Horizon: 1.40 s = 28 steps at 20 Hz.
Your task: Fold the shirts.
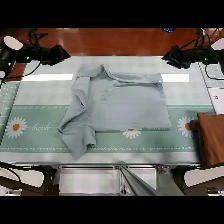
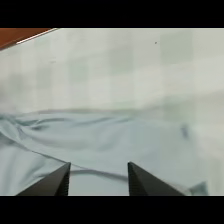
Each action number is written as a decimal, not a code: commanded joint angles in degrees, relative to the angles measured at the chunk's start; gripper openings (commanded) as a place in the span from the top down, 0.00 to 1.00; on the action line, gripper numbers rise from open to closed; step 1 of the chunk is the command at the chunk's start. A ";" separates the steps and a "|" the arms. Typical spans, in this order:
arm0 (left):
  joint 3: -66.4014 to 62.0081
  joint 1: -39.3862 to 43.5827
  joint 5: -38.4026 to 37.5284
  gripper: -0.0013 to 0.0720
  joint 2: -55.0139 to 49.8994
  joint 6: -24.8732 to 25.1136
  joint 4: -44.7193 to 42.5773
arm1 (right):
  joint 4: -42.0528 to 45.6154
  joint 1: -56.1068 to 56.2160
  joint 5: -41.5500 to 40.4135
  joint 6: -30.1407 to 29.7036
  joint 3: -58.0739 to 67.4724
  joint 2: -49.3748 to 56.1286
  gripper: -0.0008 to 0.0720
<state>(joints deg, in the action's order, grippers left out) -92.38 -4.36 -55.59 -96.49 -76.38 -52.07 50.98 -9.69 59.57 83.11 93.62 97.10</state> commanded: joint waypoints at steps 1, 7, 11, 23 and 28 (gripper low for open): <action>-0.11 -4.59 -14.99 0.29 0.11 -3.48 -9.44 | -0.59 -5.35 9.22 2.14 2.01 0.52 0.42; 24.63 -18.78 -24.74 0.29 14.58 -1.60 -13.51 | 13.07 -16.68 19.56 -1.03 -15.61 -13.86 0.42; 55.17 -25.42 -11.43 0.29 34.42 5.38 -9.62 | 2.93 -20.96 10.54 -7.65 -44.37 -28.65 0.42; 71.32 -27.28 -9.62 0.29 43.45 18.25 4.74 | -2.69 -21.20 13.46 -12.07 -54.12 -36.98 0.42; 70.55 -26.62 -14.10 0.29 42.03 24.57 6.62 | -2.67 -21.20 14.36 -12.13 -54.12 -36.98 0.42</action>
<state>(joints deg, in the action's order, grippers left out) -21.52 -31.24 -67.64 -53.87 -55.59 -46.72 48.40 -30.89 73.25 71.13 39.64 60.23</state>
